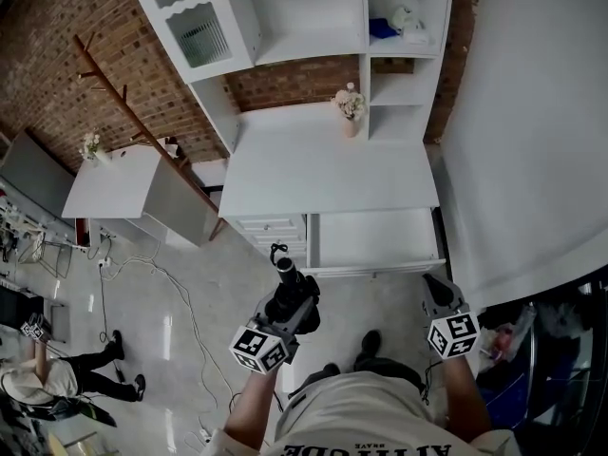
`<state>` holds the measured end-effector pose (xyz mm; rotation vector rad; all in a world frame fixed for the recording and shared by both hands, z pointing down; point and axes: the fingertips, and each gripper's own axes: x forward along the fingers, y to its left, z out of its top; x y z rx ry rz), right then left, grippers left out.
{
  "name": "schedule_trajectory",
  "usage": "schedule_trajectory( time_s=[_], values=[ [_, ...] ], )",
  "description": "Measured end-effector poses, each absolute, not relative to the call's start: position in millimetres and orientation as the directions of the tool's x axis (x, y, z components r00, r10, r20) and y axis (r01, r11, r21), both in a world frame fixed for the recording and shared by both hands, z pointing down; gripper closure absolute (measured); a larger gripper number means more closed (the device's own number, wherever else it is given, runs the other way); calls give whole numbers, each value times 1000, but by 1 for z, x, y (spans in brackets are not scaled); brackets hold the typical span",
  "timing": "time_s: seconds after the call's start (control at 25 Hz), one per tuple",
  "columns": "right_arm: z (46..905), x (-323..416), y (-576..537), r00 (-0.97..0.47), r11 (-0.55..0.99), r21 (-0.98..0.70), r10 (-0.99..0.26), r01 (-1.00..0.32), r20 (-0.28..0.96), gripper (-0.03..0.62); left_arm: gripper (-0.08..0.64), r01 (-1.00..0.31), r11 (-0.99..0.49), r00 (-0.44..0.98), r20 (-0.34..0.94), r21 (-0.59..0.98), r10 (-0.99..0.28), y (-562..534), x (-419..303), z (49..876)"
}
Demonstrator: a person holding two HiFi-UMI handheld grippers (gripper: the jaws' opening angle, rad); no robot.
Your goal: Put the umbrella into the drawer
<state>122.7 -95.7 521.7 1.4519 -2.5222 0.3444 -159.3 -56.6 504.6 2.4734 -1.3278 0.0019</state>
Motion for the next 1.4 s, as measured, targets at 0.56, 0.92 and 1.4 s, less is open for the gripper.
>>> schedule_trajectory(
  time_s=[0.56, 0.92, 1.4],
  values=[
    [548, 158, -158, -550, 537, -138, -769, -832, 325, 557, 336, -814, -472, 552, 199, 337, -810, -110, -110, 523],
    [559, 194, -174, -524, 498, -167, -784, -851, 333, 557, 336, -788, -508, 596, 225, 347, -771, -139, -70, 532],
    [568, 207, -175, -480, 440, -192, -803, -877, 353, 557, 336, -741, -583, 665, 246, 333, -705, -169, -39, 535]
  ],
)
